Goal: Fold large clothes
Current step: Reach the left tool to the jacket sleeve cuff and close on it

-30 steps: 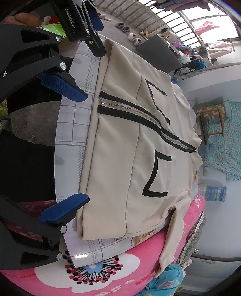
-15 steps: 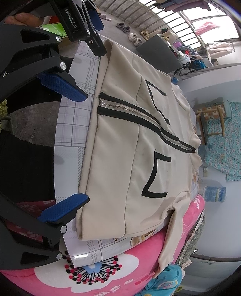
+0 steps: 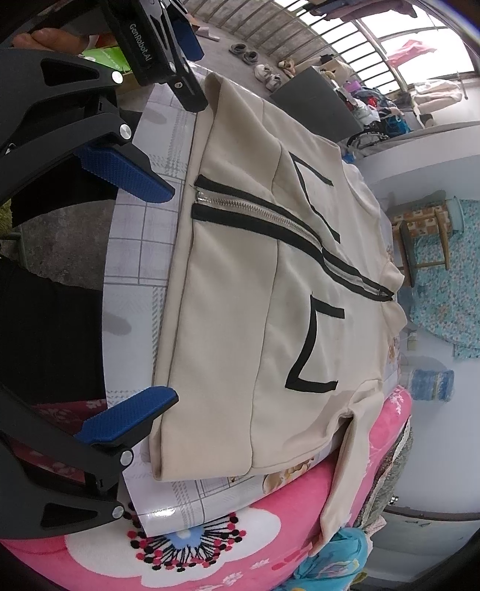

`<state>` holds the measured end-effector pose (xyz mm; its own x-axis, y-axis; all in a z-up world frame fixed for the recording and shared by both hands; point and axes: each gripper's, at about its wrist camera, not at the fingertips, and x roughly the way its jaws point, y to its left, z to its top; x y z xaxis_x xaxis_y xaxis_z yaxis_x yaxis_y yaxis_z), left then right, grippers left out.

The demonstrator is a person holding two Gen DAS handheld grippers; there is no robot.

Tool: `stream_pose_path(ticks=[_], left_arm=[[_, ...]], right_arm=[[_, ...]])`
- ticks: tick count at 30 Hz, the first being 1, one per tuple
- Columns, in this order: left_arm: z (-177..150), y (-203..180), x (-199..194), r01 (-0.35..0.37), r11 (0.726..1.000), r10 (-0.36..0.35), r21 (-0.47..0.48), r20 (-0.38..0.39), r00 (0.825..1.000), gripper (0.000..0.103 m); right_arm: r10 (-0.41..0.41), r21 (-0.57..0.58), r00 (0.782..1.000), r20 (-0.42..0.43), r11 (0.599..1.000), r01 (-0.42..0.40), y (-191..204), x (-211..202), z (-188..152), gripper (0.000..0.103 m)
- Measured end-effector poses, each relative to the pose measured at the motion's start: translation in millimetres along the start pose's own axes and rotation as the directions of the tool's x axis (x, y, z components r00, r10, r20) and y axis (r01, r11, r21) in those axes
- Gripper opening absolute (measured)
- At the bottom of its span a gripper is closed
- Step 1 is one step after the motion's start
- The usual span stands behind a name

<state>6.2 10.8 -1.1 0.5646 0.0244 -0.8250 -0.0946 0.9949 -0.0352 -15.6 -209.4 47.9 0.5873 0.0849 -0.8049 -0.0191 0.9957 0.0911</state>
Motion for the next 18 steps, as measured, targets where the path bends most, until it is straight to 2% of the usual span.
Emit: stream_pose_path(ticks=[6, 11, 15, 18], left_arm=[[-3.2, 14.1, 9.8, 0.014, 1.0, -0.014, 0.015, 0.045, 0.999, 0.095], [-1.8, 48.2, 17.4, 0.119, 0.991, -0.113, -0.052, 0.113, 0.987, 0.095], [8.6, 71.0, 31.3, 0.073, 0.992, -0.064, -0.107, 0.088, 0.994, 0.095], [15.3, 77.9, 42.6, 0.004, 0.994, 0.007, -0.113, 0.097, 0.995, 0.095]], right_arm=[[-0.05, 0.012, 0.998, 0.027, 0.999, 0.049, -22.2, -0.1, 9.0, 0.097], [-0.12, 0.068, 0.992, 0.046, 0.991, 0.116, -64.3, 0.4, 18.6, 0.097], [-0.145, 0.107, 0.989, 0.026, 0.984, 0.141, -93.2, 9.3, 22.1, 0.094], [-0.142, 0.136, 0.99, 0.001, 0.981, 0.14, -110.3, 20.9, 23.7, 0.088]])
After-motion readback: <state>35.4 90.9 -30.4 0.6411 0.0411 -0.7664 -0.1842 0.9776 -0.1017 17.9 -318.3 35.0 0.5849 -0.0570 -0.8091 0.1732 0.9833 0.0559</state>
